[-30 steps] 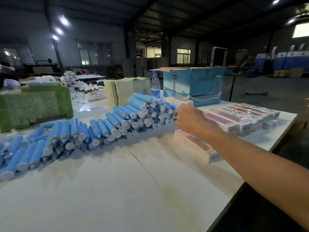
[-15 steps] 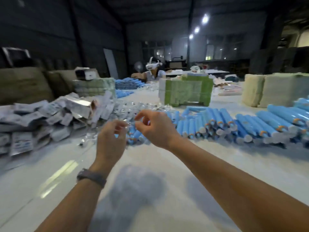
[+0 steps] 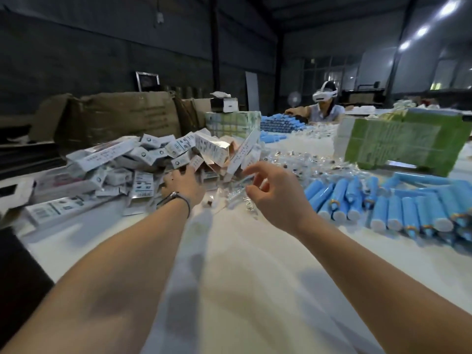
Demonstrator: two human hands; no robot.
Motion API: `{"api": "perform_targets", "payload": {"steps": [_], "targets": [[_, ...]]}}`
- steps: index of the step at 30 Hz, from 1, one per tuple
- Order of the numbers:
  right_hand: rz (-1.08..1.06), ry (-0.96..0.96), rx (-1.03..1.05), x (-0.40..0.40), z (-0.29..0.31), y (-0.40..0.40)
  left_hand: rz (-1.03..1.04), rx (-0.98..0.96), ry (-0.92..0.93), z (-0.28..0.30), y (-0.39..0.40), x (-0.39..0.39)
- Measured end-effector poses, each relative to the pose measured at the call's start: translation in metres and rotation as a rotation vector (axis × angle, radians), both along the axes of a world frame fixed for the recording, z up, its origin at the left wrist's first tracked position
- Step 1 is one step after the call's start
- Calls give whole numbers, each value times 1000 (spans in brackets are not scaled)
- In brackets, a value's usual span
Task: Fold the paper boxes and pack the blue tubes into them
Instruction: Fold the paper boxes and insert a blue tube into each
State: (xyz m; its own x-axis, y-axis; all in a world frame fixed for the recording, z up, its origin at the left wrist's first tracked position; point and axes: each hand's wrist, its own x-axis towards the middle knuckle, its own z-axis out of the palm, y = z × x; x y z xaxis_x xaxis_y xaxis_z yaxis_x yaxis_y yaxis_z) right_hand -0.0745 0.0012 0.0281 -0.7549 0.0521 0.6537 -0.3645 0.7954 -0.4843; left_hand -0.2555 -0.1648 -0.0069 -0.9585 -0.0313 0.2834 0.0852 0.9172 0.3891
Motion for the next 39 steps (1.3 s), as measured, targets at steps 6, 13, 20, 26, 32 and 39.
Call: {"api": "perform_targets", "payload": {"steps": [6, 13, 20, 26, 32, 39], "targets": [[-1, -14, 9, -3, -2, 3, 14, -337, -15, -9, 10, -20], [-28, -44, 3, -5, -12, 11, 28, -525, 213, -5, 13, -1], [-47, -37, -42, 1, -4, 16, -183, -229, 165, 6, -11, 45], [-68, -103, -104, 4, 3, 18, -183, 283, 180, 47, -15, 91], [-38, -442, -857, 14, 19, 19, -509, 1034, -29, 55, 45, 176], [104, 12, -980, 52, 18, 59, -792, 1120, -453, 43, 114, 225]]}}
